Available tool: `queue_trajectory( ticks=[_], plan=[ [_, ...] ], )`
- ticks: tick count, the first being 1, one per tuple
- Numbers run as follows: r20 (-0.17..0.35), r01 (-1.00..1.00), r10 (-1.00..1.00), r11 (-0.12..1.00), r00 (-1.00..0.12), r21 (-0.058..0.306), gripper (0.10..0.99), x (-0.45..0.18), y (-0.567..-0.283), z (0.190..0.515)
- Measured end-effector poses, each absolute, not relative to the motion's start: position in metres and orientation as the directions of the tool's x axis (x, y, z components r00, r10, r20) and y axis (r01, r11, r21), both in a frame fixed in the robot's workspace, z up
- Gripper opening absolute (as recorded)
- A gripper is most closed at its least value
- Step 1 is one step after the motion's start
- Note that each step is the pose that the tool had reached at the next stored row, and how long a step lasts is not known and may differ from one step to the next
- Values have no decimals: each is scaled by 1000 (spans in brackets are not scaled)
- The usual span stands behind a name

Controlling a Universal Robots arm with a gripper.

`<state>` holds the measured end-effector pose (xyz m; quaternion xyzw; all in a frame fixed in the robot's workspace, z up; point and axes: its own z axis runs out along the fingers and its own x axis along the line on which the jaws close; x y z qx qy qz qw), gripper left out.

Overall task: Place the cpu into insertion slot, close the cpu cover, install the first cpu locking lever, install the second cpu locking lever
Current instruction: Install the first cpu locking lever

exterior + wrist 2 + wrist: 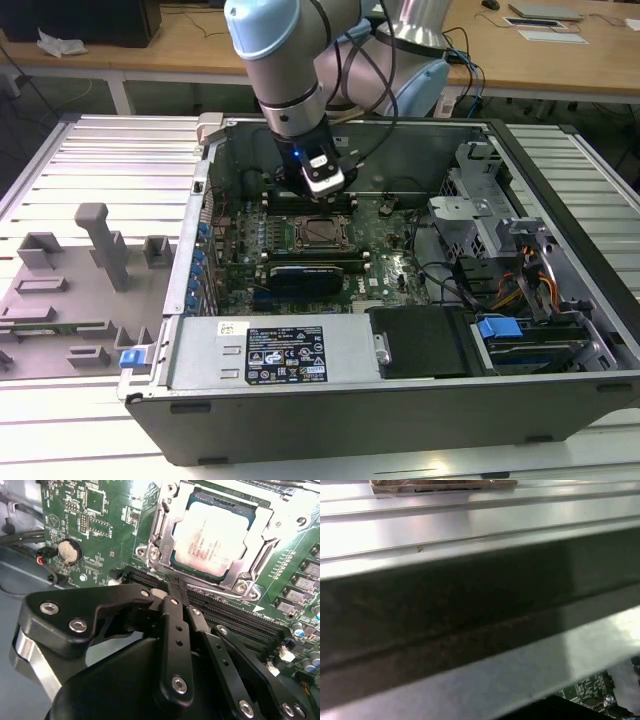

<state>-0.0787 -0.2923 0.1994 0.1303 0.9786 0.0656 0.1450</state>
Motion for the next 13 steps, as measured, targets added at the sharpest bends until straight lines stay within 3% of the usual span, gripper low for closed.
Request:
queue_trajectory(
  ticks=[13],
  plan=[
    [-267,262,299,951,-916,165,106,-77,-292,195]
  ],
)
